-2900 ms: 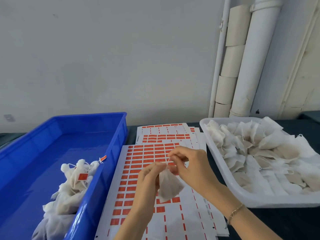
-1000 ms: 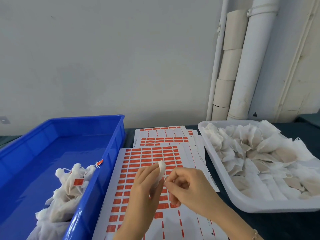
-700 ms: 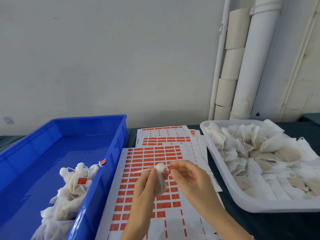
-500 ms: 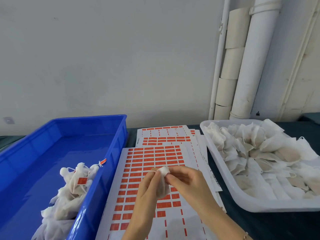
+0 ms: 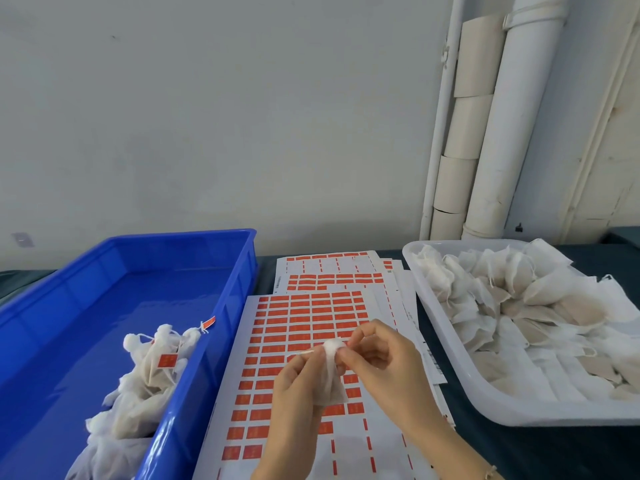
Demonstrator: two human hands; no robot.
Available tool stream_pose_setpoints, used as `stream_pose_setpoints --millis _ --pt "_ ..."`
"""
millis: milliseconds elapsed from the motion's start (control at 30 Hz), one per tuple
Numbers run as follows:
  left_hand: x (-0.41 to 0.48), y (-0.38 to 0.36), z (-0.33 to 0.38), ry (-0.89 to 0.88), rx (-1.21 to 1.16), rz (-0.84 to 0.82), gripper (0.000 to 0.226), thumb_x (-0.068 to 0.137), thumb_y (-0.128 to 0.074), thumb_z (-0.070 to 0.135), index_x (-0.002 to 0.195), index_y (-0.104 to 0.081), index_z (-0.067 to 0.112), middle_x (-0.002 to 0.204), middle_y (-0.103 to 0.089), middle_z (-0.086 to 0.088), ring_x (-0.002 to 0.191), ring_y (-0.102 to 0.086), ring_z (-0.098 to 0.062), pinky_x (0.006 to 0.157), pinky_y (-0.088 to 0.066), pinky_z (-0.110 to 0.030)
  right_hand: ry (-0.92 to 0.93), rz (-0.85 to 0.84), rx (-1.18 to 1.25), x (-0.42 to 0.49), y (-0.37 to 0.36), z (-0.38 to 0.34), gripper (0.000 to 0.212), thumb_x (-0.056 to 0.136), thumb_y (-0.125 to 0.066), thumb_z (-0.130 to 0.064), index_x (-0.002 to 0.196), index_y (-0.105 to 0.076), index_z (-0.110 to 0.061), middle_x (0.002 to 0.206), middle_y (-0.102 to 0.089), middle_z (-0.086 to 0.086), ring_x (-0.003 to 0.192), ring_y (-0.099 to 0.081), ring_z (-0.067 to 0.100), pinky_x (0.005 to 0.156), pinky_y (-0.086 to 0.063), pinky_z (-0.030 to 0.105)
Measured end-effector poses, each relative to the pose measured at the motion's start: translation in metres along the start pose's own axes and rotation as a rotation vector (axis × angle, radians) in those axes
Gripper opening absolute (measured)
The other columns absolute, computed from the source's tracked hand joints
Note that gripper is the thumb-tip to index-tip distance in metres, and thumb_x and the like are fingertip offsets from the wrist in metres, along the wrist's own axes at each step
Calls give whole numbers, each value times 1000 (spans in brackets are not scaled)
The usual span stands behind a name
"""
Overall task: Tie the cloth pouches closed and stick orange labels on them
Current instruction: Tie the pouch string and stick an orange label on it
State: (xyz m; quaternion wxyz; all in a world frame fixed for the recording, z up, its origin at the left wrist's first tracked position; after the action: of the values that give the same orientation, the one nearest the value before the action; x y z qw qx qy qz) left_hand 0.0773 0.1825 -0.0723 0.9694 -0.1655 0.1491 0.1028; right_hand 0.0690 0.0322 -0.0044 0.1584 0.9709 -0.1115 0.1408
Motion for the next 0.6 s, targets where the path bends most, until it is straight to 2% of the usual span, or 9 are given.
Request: stream_pose_setpoints --millis 167,267,367,500,600 --pt "-1 -2 2 -23 -10 -26 10 87 -65 21 87 -69 12 89 -66 -9 85 -62 -27 66 -54 -29 124 -16 -165 -3 2 -11 26 80 -76 -20 75 -59 -39 75 -65 -24 84 -63 -5 69 -48 4" --pt "-2 -6 -3 16 -88 -81 14 89 -63 20 92 -70 9 93 -68 -14 90 -64 -30 75 -56 -34 218 -46 -301 -9 -5 -18 23 82 -74 -16 76 -63 -35 81 -61 -27 83 -62 -1 73 -45 1" --pt "-2 -8 -5 14 -119 -99 14 89 -62 20 92 -72 10 90 -71 -13 94 -65 -33 82 -56 -39 267 -16 -399 -14 -6 -22 10 82 -74 -18 86 -71 -26 90 -64 -18 77 -59 0 73 -42 -2" --pt "-5 -9 0 -29 -133 -103 16 88 -62 20 79 -75 16 82 -73 -8 92 -66 -32 79 -56 -36 290 30 -439 -20 -4 -26 18 76 -79 -16 92 -75 -22 96 -67 -10 77 -57 1 71 -34 -6" --pt "-7 -10 4 -66 -131 -120 14 87 -62 22 89 -73 14 86 -72 -9 93 -65 -32 80 -55 -36 336 80 -424 -24 1 -34 25 66 -86 -9 87 -76 -19 88 -72 -3 72 -62 6 76 -41 3"
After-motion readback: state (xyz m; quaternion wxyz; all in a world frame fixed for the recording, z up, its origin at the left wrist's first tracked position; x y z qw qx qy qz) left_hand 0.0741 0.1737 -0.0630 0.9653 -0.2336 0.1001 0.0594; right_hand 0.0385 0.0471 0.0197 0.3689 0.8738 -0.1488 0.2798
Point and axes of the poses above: each hand's wrist, its own x-axis towards the middle knuckle, its own y-axis out of the back of the hand, z = x × y, the point moved 10 cm from there along x, towards the middle knuckle
